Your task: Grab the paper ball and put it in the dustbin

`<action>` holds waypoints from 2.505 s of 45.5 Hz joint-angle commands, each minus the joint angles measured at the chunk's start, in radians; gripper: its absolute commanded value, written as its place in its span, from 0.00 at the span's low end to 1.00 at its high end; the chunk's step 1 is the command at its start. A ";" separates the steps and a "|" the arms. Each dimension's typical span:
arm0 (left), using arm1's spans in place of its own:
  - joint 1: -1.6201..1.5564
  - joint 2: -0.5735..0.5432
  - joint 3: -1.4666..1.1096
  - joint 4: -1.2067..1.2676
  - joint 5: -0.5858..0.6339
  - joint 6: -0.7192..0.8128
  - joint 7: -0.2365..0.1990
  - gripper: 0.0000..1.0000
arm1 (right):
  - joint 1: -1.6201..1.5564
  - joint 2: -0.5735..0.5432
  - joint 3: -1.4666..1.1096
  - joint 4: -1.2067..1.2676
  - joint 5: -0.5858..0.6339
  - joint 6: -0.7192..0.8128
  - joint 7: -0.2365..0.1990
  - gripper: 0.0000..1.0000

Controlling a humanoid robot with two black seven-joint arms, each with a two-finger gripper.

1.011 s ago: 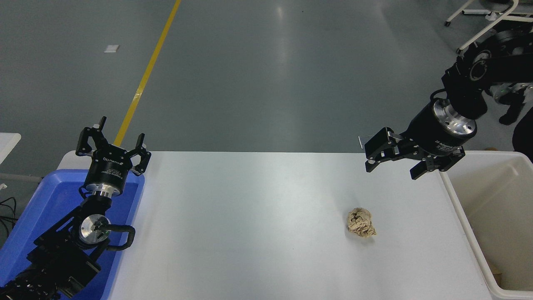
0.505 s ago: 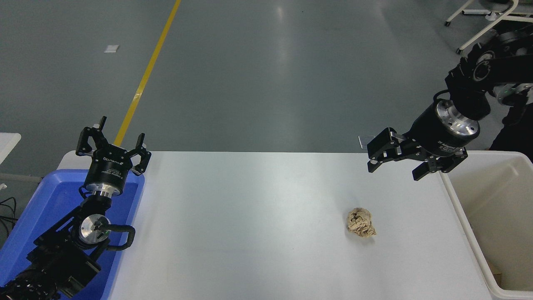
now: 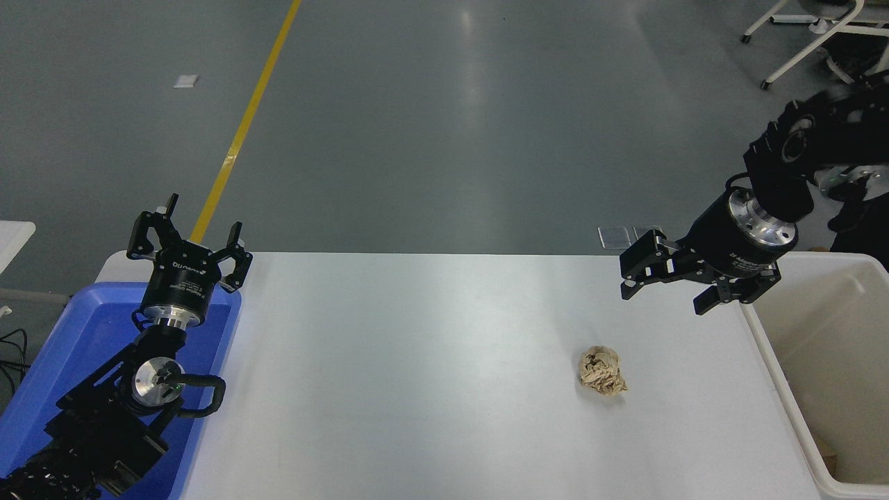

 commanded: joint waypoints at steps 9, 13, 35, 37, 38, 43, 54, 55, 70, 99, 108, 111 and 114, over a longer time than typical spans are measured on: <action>0.000 0.000 0.000 0.000 0.000 0.000 0.000 0.98 | -0.292 0.113 0.029 -0.106 0.002 -0.367 -0.002 1.00; 0.000 0.000 0.000 0.000 0.000 0.000 0.000 0.98 | -0.334 0.112 0.049 -0.118 0.002 -0.408 -0.002 1.00; 0.000 0.000 0.000 0.000 0.000 0.000 0.000 0.98 | -0.535 0.123 0.127 -0.196 0.004 -0.568 -0.002 1.00; 0.000 0.000 0.000 0.000 0.000 0.000 0.000 0.98 | -0.544 0.129 0.129 -0.196 0.004 -0.574 -0.002 1.00; 0.000 0.000 0.000 0.000 0.000 0.000 0.000 0.98 | -0.550 0.130 0.133 -0.196 0.004 -0.578 -0.002 1.00; 0.000 0.000 0.000 0.000 0.000 0.000 0.000 0.98 | -0.587 0.135 0.179 -0.196 0.004 -0.597 -0.002 1.00; 0.000 0.000 0.000 0.000 0.000 0.000 0.000 0.98 | -0.614 0.135 0.225 -0.200 0.004 -0.614 -0.002 1.00; 0.000 0.000 0.000 0.000 0.000 0.000 0.000 0.98 | -0.617 0.136 0.227 -0.201 0.004 -0.618 -0.002 0.99; 0.000 0.000 0.000 0.000 0.000 0.000 0.000 0.98 | -0.680 0.143 0.241 -0.203 0.002 -0.713 0.000 0.81; -0.001 0.000 0.001 0.000 0.000 0.000 0.000 0.98 | -0.621 0.115 0.196 -0.183 0.002 -0.700 0.000 0.00; -0.001 0.000 0.002 0.000 0.000 0.000 0.000 0.98 | -0.503 0.054 0.112 -0.151 0.002 -0.640 -0.002 0.00; -0.001 0.000 0.001 0.000 0.000 0.000 0.000 0.98 | -0.450 0.019 0.089 -0.137 0.002 -0.603 -0.002 0.00; -0.001 0.000 0.003 0.000 0.000 -0.001 0.000 0.98 | -0.395 -0.018 0.077 -0.118 0.001 -0.557 0.000 0.00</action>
